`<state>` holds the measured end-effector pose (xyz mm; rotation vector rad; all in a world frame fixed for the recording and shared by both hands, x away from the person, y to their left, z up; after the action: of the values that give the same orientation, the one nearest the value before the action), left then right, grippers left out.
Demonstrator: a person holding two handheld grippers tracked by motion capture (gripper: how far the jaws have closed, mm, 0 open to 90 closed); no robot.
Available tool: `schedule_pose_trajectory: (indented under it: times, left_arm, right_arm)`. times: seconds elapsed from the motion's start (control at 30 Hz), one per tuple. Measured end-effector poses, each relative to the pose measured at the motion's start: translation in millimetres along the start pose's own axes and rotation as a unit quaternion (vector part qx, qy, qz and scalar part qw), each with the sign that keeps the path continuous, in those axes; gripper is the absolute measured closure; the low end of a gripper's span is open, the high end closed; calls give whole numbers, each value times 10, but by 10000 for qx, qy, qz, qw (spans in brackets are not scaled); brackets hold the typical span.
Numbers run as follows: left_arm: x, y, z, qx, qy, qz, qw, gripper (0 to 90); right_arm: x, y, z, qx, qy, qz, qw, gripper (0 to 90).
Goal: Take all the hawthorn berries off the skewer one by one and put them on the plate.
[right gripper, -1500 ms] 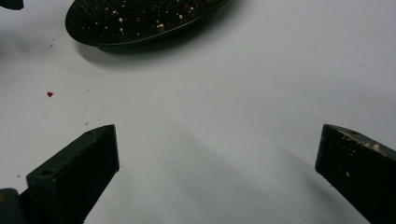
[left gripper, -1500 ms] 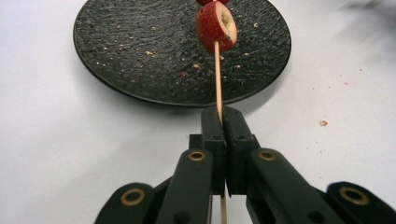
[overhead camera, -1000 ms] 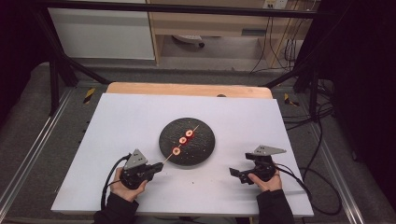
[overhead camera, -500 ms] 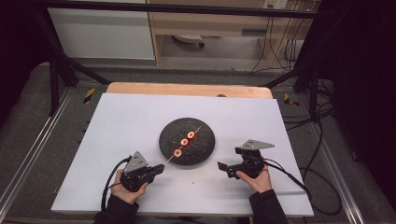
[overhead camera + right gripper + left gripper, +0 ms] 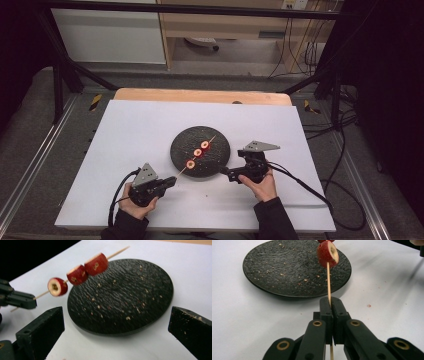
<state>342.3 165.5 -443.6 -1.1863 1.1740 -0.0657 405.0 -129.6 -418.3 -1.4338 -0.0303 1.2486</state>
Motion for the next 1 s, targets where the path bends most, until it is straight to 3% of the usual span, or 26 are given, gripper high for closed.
schedule_pose_trajectory:
  times: [0.4, 0.57, 1.0]
  left_arm:
    - [4, -7, -35, 48, 2, -44, 10000, 885]
    - [3, -8, -42, 54, 3, -60, 10000, 885]
    - [3, -12, -63, 98, 16, -97, 9999, 885]
  right_arm:
    - [91, -313, 119, 143, -306, -220, 9992, 116]
    - [164, -410, 92, 461, -620, -380, 9963, 238]
    - [301, -491, 39, 821, -760, -439, 9927, 446]
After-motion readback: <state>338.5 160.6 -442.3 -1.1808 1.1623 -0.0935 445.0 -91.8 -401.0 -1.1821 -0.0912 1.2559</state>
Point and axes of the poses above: each handheld gripper's, and its own axes: x roughly forward along the jaws, y roughly out of its underside, z roughly to its left, the point moved 3 cm from there along x, roughly forward along the jaws, and after that the axes turned 11 degrees about z, right-handed, at the moved point
